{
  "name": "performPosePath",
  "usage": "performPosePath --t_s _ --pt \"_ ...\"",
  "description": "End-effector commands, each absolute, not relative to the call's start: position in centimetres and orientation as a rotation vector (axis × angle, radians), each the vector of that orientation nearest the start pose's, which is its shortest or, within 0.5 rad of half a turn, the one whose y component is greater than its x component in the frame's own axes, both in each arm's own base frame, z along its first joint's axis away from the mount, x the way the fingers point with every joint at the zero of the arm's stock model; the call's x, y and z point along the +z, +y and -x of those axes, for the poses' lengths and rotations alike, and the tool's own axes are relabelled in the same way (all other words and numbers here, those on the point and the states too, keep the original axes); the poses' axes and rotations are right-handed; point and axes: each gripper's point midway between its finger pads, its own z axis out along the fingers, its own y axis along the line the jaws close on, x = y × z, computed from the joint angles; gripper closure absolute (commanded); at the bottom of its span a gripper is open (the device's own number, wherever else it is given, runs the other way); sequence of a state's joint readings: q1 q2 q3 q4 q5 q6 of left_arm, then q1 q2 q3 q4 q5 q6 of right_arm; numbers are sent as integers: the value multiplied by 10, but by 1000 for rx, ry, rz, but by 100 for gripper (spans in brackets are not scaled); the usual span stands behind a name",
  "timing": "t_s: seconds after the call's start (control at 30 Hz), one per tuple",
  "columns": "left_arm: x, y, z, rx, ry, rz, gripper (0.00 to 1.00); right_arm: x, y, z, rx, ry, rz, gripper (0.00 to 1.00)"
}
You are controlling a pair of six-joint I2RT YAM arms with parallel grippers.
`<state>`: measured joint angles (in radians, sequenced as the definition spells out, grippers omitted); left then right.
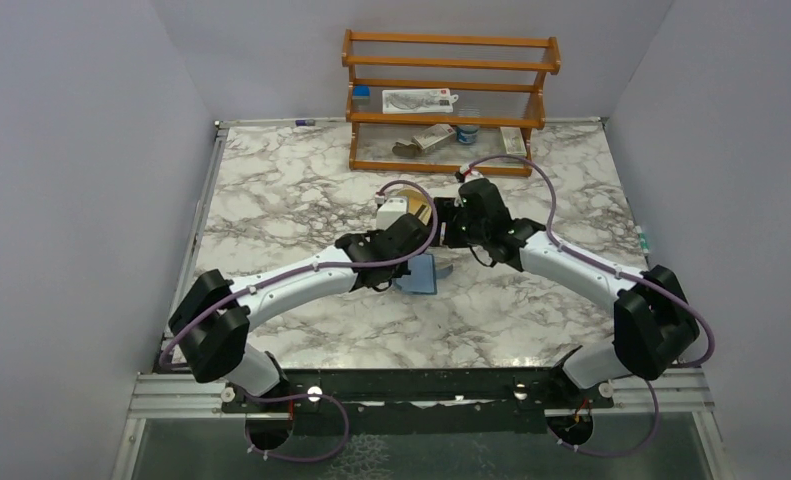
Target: Take the credit cards out of the card holder
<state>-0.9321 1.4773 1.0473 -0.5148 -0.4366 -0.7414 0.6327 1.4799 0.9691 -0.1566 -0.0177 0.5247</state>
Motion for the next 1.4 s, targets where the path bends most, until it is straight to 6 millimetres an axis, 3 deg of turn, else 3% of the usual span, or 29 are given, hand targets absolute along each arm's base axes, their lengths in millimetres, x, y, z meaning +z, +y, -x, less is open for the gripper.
performPosePath --t_s 0.0,0.23,0.5,0.7,0.9,1.1,1.27,1.37 --pt "129 -246 -258 3 2390 -125 100 131 229 -326 477 2282 -1 31" --pt "161 -261 -260 21 2386 -163 100 121 209 -322 427 2292 -77 30" --pt "207 -251 -261 73 2357 -154 100 120 199 -320 440 2285 -107 29" --pt "193 -248 -254 63 2391 -115 100 119 198 -319 458 2288 -105 29" --pt "193 -269 -251 -193 2343 -47 100 124 193 -319 447 2270 -108 29" --pt "219 -290 -259 -335 2276 -36 100 131 189 -317 468 2241 -77 29" --pt "255 -310 -255 -637 2162 8 100 134 180 -317 446 2224 -86 29" --pt "250 -304 -252 -690 2159 52 100 136 175 -319 422 2215 -92 29"
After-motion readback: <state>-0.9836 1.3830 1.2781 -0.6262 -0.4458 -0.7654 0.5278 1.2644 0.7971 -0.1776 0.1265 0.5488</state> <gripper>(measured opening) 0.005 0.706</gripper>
